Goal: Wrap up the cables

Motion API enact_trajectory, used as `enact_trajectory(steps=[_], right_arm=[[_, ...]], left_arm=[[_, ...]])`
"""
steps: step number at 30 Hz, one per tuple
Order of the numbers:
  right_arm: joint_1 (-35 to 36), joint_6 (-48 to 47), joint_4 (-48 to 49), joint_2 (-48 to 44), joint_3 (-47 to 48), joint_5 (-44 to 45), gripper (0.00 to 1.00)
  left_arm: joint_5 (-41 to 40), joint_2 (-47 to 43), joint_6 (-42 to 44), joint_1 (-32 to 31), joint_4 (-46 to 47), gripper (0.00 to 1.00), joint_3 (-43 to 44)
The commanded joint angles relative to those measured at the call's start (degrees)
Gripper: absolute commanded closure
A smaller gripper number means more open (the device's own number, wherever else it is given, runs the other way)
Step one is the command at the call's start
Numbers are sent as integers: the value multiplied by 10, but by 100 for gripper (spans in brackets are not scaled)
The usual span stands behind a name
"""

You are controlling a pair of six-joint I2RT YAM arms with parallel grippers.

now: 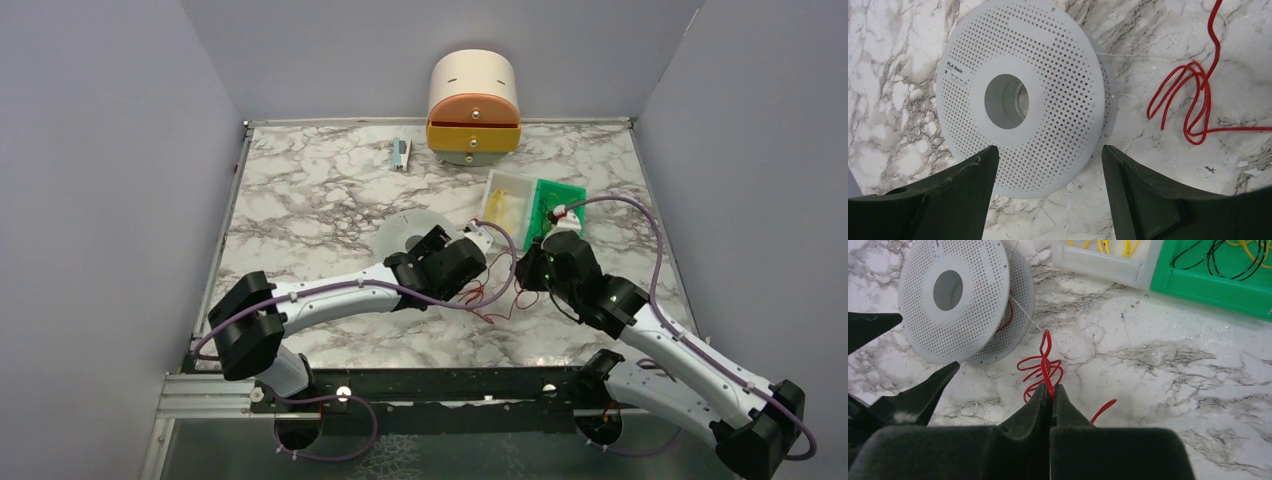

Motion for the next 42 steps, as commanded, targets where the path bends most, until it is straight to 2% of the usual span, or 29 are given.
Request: enact_trajectory(steps=[1,10,15,22,26,32,42], right_arm=[[-3,36,-6,-32,-22,-13,99],[-3,52,-17,-67,-48,-23,99],[-3,54,-23,-80,-54,-28,99],[-3,49,-24,-87,-55,-26,99],[-3,47,-21,-85,-56,-27,99],[-3,46,-16,-84,-57,-27,99],[-3,44,-20,-84,-49,-24,99]], left_arm=[[-82,36,2,-29,19,22,-15],[-121,110,-3,-44,36,22,-2],[-176,161,10,-50,40,22,15],[-224,203,29,-60,40,27,37],[-240,205,34,-60,40,36,39],[-248,192,44,-60,50,61,32],[-280,124,56,-65,49,82,37]])
